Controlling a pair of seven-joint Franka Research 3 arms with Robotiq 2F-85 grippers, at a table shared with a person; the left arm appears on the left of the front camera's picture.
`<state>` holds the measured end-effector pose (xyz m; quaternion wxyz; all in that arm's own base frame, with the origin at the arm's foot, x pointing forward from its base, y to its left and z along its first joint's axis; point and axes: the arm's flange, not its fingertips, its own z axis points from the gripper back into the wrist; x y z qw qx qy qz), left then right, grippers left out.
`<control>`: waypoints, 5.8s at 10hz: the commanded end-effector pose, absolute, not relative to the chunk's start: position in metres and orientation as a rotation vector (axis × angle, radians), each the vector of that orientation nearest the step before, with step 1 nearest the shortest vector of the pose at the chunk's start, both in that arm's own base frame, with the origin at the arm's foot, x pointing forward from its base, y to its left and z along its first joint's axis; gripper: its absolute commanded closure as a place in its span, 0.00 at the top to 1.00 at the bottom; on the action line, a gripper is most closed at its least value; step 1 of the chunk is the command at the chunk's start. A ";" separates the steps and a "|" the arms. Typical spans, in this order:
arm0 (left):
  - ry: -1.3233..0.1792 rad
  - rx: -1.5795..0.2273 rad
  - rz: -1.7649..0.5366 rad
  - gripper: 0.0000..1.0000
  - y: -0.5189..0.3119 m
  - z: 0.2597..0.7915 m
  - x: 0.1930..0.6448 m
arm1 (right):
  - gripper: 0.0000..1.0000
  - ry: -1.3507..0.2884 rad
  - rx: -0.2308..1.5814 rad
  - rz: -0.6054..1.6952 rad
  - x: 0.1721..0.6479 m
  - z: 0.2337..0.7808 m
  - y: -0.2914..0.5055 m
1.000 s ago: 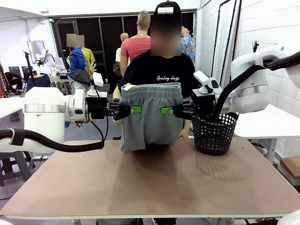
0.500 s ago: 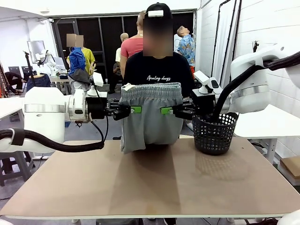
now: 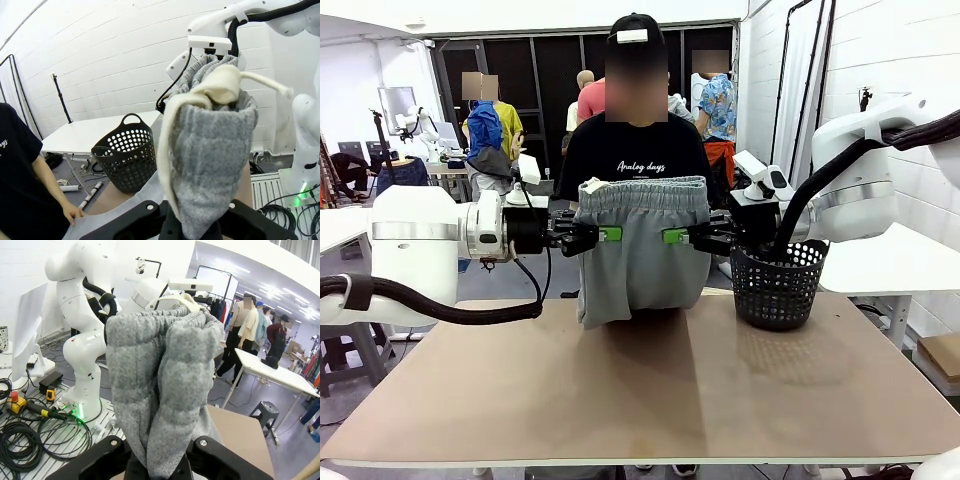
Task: Fold the training pants.
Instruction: Release the ends of the Training pants and then grab the overlapped ends.
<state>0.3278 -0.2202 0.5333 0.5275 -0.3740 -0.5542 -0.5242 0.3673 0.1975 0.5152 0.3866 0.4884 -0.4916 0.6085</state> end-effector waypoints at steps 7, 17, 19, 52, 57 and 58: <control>-1.329 -0.904 -1.232 0.00 -0.221 0.534 0.327 | 0.00 -1.259 1.262 1.551 0.366 0.517 0.197; -1.329 -0.904 -1.232 0.00 -0.221 0.534 0.327 | 0.00 -1.259 1.262 1.551 0.366 0.517 0.197; -1.329 -0.904 -1.232 0.00 -0.221 0.534 0.327 | 0.00 -1.259 1.262 1.551 0.366 0.517 0.197; -1.329 -0.904 -1.232 0.00 -0.221 0.534 0.327 | 0.00 -1.259 1.262 1.551 0.366 0.517 0.197; -1.329 -0.904 -1.232 0.00 -0.221 0.534 0.327 | 0.00 -1.259 1.262 1.551 0.366 0.517 0.197; -1.329 -0.904 -1.232 0.00 -0.221 0.534 0.327 | 0.00 -1.259 1.262 1.551 0.366 0.517 0.197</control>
